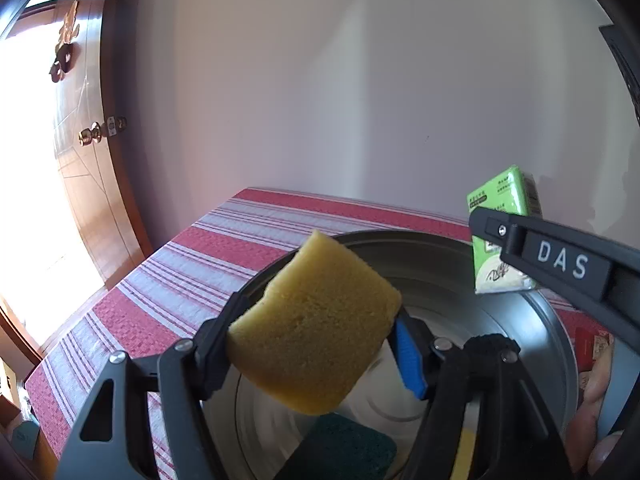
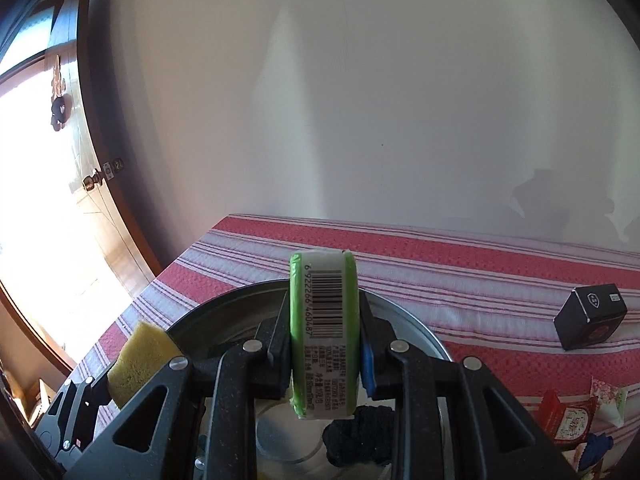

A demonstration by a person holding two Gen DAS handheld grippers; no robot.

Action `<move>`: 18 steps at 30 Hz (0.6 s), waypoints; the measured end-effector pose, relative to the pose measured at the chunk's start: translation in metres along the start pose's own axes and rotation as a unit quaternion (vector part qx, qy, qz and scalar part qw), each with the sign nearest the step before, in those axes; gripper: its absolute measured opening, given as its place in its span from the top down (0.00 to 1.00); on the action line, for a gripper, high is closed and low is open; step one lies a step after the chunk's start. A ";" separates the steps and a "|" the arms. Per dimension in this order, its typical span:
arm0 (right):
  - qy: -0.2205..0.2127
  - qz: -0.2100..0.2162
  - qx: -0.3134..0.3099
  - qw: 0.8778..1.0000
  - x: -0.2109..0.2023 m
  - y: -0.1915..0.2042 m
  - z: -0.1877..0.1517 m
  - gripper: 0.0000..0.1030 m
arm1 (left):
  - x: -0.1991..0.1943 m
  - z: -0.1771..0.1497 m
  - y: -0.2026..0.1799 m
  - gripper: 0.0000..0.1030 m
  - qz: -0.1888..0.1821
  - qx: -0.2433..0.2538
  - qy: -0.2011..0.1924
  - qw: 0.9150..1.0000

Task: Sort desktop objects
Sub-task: 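Release the sponge into the tin with the left tool while the right tool drops the roll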

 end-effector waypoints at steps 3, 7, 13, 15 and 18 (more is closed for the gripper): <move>0.001 -0.007 -0.006 1.000 0.006 0.001 -0.001 0.72 | 0.000 0.000 -0.001 0.34 0.010 0.008 -0.003 1.000; 0.027 0.014 -0.006 1.000 0.017 0.004 -0.008 0.71 | 0.003 -0.003 -0.003 0.32 0.031 0.016 -0.004 0.999; -0.006 0.015 -0.012 1.000 0.003 0.004 -0.006 0.15 | -0.011 0.000 0.003 0.00 0.041 -0.016 -0.040 0.998; -0.031 0.005 -0.025 0.999 -0.006 0.008 -0.004 0.11 | -0.014 -0.001 0.004 0.00 0.049 -0.023 -0.052 0.997; -0.066 -0.006 -0.039 0.997 -0.018 0.013 -0.004 0.11 | -0.026 -0.003 0.014 0.00 0.056 -0.060 -0.095 0.992</move>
Point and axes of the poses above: each gripper's, at about its wrist camera, not at the fingertips, and x roughly the way its jaws point, y to its left, z to its top, the point moved 5 cm from there along x, roughly the way its jaws point, and after that the axes turned 6 degrees about z, right-handed, at the moved point
